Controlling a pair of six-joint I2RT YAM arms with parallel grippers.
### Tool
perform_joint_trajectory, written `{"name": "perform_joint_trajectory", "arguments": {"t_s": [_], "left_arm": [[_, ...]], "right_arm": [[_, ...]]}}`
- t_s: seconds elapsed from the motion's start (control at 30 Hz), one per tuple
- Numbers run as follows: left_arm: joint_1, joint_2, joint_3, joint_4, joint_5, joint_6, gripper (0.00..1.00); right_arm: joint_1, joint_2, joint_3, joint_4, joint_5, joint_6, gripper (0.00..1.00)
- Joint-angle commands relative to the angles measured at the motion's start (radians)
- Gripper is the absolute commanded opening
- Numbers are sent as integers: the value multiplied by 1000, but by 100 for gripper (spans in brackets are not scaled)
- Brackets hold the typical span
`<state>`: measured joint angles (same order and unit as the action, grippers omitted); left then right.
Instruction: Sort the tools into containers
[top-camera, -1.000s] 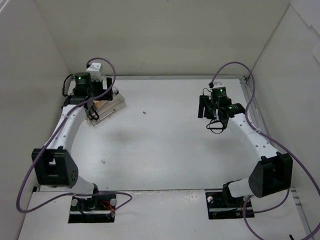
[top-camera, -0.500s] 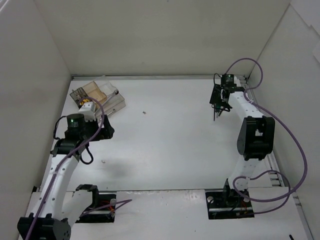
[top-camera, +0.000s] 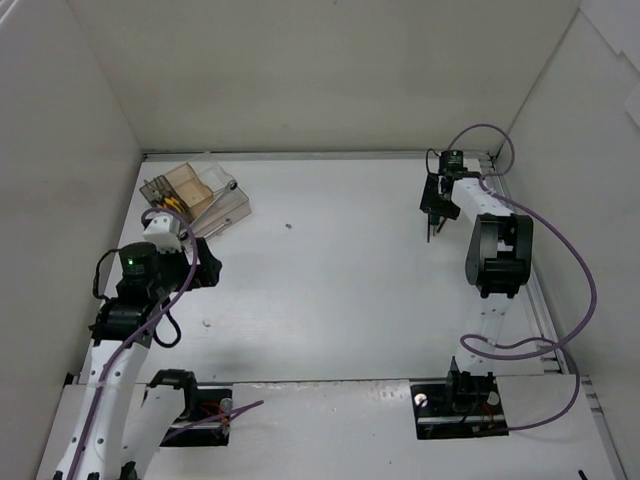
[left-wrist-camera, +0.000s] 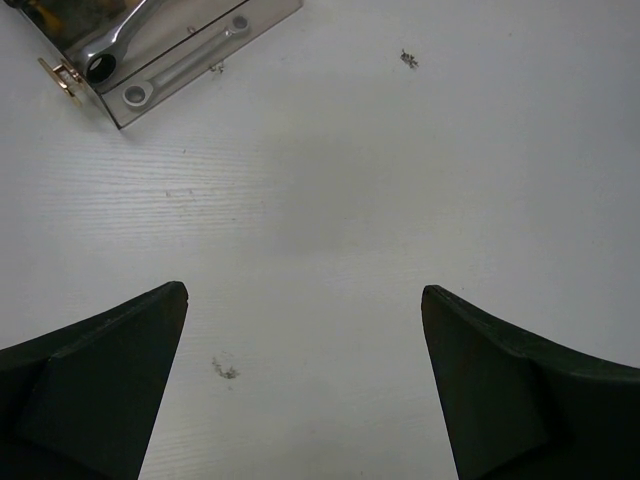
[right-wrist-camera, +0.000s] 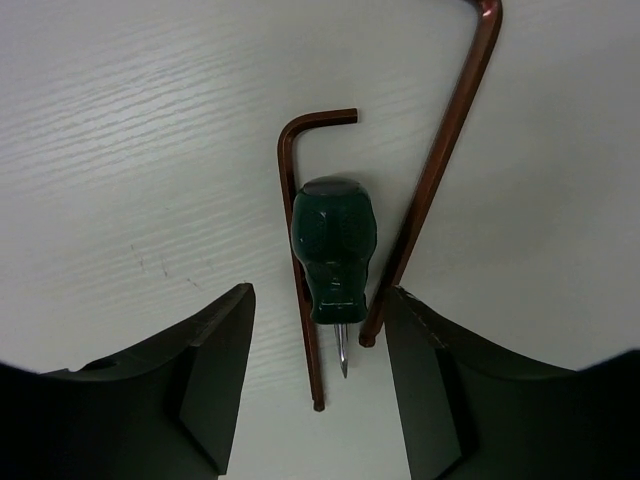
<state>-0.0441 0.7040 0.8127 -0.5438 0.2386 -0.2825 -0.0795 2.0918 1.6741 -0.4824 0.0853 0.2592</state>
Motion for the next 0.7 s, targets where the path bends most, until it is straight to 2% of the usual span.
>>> {"name": "perform_joint_trajectory", "arguments": {"t_s": [0.0,0.2,0.3,0.5,0.67], "left_arm": [[0,25,5,21,-22,-9,100],[0,32,-1,33,-19,-12,100],[0,46,0,36,-16,-9,100],[0,60,-1,42,-5,-6,100],[0,75,2,47,2,-3,100]], "right_arm": [[-17,23,47,31,-19,0,50],[-22,51,47,33,-24,-12,39],[-28,54,49,33,-25,-28,31],[-29,27,47,36,-10,-60,2],[-28,-35,20,39,-1,-84,0]]}}
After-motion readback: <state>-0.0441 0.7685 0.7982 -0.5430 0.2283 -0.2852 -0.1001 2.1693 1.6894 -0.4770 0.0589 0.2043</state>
